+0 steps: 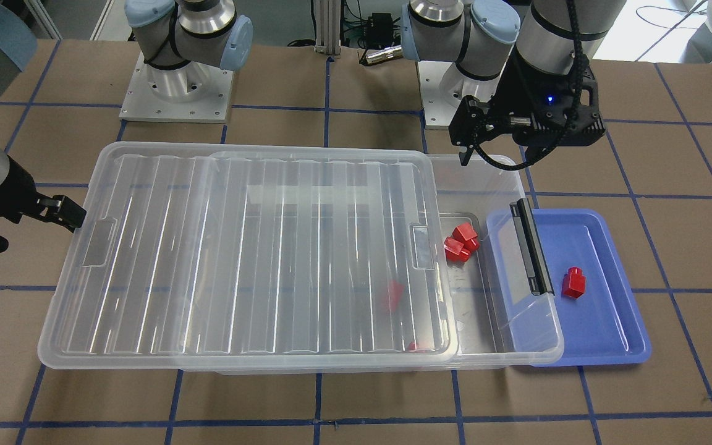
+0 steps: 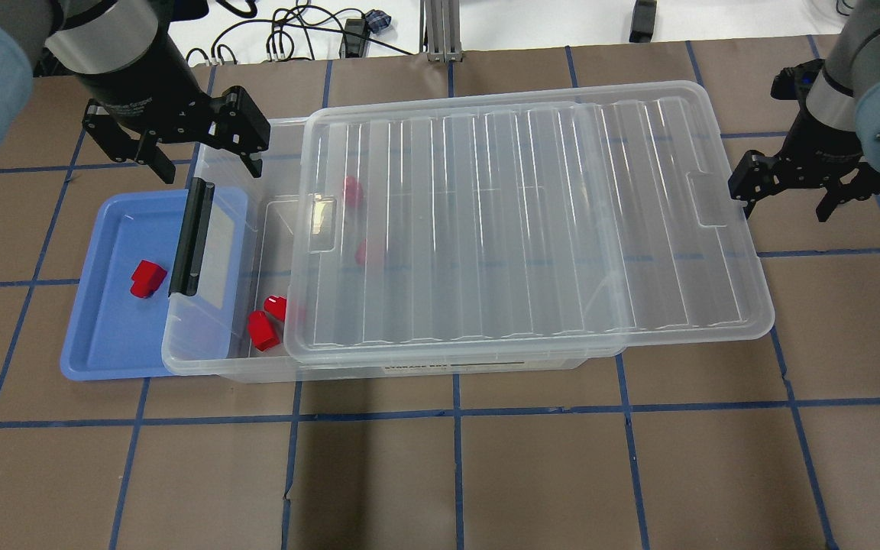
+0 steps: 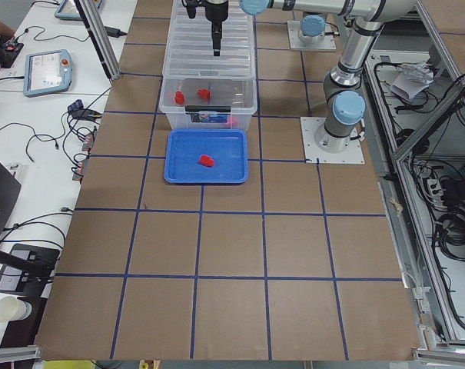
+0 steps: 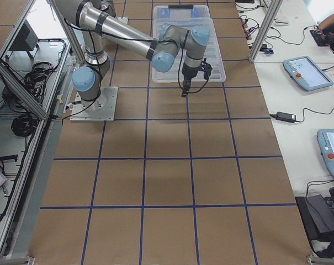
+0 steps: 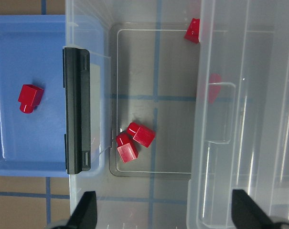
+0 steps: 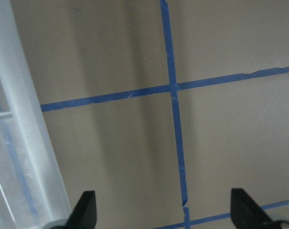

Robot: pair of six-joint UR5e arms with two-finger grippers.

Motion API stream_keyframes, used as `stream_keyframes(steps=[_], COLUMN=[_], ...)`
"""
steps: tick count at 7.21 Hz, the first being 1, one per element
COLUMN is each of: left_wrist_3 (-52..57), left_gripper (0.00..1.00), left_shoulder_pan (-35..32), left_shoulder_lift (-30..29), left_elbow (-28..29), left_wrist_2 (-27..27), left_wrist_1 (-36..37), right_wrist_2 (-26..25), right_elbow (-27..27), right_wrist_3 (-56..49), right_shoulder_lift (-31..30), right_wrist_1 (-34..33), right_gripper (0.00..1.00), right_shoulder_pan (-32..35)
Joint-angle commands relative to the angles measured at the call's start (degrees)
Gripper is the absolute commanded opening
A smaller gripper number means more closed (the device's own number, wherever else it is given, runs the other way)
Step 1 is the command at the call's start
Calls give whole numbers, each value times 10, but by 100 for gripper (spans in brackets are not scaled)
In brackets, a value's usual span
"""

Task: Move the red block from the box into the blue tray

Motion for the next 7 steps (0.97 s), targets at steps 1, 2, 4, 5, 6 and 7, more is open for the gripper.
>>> stream_keyframes(steps=[1,2,4,5,6,7], left_wrist_3=[80,48,36,36,35,31], left_gripper=[100,100,100,100,100,100], left_shoulder_pan=[21,18,16,14,13,11], left_shoulder_lift=[12,7,11,15,19,19], left_elbow=[-2,11,10,10,10,10], left_wrist_2=[-19,-18,-10,-8,16,21], left_wrist_1=[-1,0,-1,-2,-5,-1], right_wrist_2=[12,29,37,42,44,45], right_elbow=[0,0,1,0,0,0], right_wrist_3=[53,83,91,106,127,128], right_shoulder_lift=[0,1,2,5,5,6], right_wrist_1=[-1,0,1,0,0,-1], right_gripper=[100,100,100,100,100,100], right_shoulder_pan=[36,48,61,75,86,97])
